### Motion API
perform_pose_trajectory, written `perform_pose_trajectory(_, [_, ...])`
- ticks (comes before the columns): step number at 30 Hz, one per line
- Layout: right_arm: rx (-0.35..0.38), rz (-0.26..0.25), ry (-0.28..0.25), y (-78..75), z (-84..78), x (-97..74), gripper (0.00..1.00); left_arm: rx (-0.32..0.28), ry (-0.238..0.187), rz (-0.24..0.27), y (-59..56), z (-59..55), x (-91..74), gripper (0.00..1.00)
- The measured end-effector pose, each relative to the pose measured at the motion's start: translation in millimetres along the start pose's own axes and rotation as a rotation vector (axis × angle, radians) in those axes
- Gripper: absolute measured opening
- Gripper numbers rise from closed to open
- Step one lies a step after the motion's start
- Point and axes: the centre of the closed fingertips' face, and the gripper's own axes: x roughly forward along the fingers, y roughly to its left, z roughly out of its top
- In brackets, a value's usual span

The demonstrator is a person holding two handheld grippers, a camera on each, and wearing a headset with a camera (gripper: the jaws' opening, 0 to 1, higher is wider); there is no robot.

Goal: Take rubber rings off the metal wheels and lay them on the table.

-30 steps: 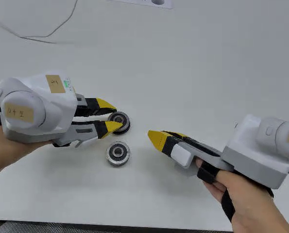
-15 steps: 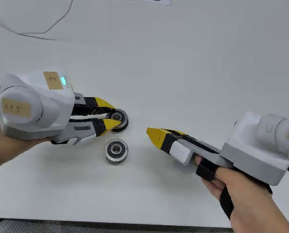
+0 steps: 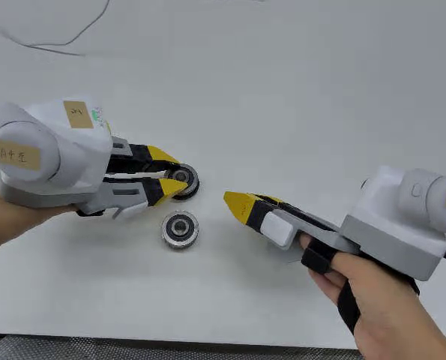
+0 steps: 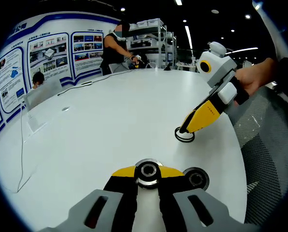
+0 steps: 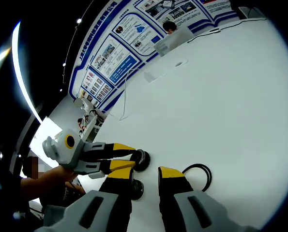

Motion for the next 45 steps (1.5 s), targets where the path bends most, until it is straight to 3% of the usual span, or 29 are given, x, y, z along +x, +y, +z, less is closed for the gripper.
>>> perform_pose_trajectory(12, [0.008, 0.003, 0.001, 0.1, 0.4, 1.6, 0.21, 0.008, 0.001, -0.006, -0.5, 0.5, 0.7, 0.16])
perform_pose_trajectory(32, [0.011, 0.055, 0.005, 13.3, 10.3, 17.3, 0.22, 0.038, -0.005, -0.019, -5.0, -0.9, 0.1, 0.14])
perform_pose_trajectory(45, [0.044, 0.104, 0.058, 22.3, 0.8, 32.7, 0.3, 0.065, -0.001, -0.022, -5.6, -2.7, -1.0, 0.13])
